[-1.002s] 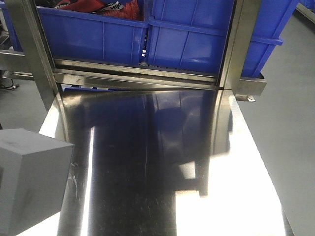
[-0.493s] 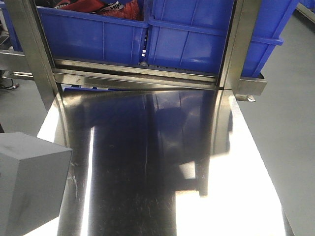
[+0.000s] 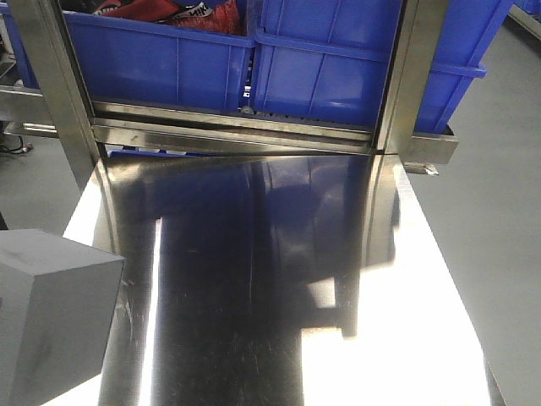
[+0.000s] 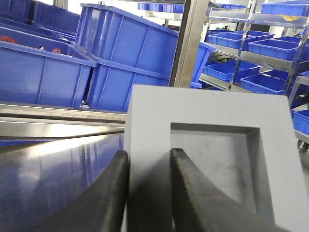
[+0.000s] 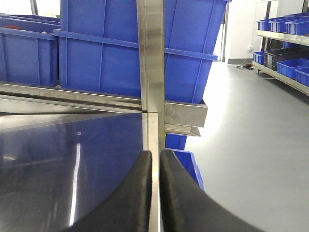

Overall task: Sort gray base to blue bin
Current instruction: 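Hold the gray block in the left gripper while the base starts turning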

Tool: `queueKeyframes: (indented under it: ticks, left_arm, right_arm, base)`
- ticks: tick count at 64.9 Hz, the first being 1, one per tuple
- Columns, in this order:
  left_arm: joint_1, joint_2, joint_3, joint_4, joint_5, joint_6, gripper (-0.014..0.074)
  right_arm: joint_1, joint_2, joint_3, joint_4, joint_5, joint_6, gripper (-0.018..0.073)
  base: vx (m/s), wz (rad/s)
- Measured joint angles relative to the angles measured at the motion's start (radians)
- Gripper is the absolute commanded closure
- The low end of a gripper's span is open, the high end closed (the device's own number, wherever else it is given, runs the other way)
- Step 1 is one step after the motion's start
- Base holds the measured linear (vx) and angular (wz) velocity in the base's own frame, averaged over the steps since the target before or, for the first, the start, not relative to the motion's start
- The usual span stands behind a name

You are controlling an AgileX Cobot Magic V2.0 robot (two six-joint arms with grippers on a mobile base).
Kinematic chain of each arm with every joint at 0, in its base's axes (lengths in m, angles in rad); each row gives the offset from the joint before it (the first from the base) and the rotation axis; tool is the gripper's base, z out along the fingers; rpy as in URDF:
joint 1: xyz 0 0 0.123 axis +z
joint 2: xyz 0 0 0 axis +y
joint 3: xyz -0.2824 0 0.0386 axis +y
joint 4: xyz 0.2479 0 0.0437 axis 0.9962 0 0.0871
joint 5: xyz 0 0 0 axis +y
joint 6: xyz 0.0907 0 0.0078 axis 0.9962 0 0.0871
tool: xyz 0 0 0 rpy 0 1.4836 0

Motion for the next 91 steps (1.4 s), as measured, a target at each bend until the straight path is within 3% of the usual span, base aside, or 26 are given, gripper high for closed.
queueKeyframes:
  ticks: [91]
  left_arm:
    - [0.0, 0.0, 0.0, 0.0, 0.0, 0.0, 0.0589]
  right_arm:
    - [0.0, 0.0, 0.0, 0.0, 0.0, 0.0, 0.0564]
  base:
    - [0.0, 0.0]
